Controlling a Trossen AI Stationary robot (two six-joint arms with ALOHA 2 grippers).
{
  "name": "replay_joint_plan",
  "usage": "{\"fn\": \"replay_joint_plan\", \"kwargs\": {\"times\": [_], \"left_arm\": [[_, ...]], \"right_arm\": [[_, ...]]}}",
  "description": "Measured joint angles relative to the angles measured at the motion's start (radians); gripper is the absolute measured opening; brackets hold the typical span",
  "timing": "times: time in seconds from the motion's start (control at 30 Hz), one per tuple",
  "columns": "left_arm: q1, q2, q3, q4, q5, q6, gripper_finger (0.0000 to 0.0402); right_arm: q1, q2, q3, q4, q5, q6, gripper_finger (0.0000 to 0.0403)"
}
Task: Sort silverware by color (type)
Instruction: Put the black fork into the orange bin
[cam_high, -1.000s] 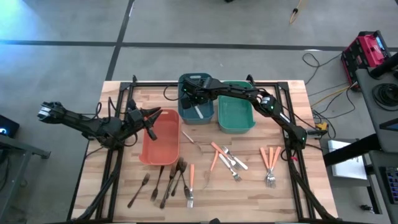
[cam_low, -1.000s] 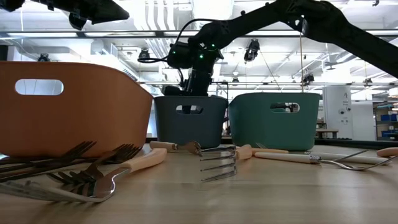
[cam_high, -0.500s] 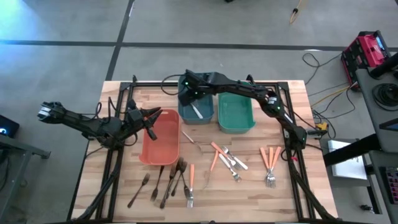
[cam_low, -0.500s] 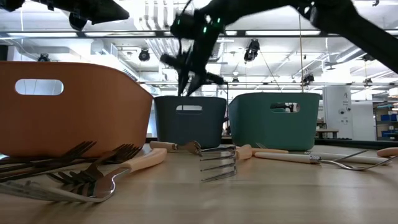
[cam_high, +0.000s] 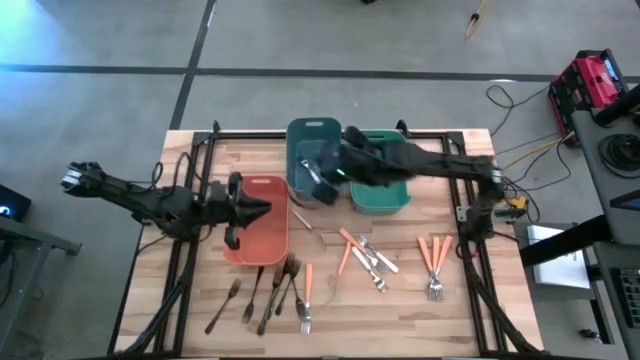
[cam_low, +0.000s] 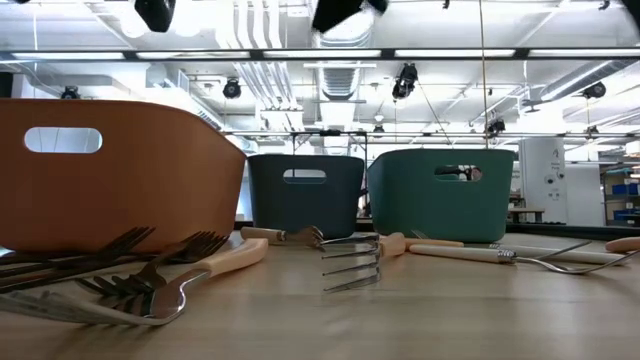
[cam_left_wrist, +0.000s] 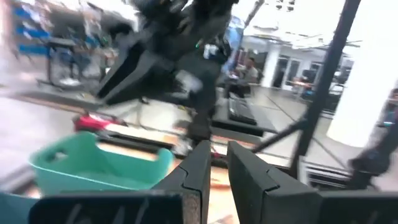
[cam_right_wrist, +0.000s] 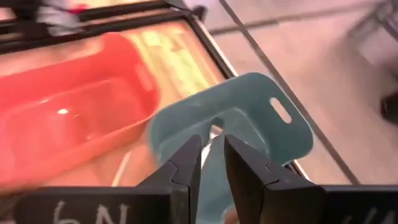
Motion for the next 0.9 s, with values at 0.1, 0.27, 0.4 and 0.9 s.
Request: {"fn": "replay_joint_plan", "kwargs": {"times": [0.1, 0.27, 0.4, 0.9], "left_arm": [[-0.039, 0.069, 0.024, -0.003, -0.012, -0.085, 0.0037], [-0.11, 0.204, 0.122, -0.105, -0.013, -0.259, 0.0037], [-0.164, 0.32, 0.283, -0.392, -0.013, -0.455, 0.0037], [-0.435, 0.692, 0.791, -1.388, 0.154, -1.241, 0.0037]], "right_arm": [[0.058, -0.126, -0.17, 0.069, 0.011, -0.013, 0.0058], [0.147, -0.335, -0.508, 0.285, 0.016, 0.01, 0.0057], [0.204, -0.469, -0.734, 0.483, 0.016, -0.017, 0.0057], [0.235, -0.677, -1.133, 0.909, 0.013, -0.366, 0.0057]]}}
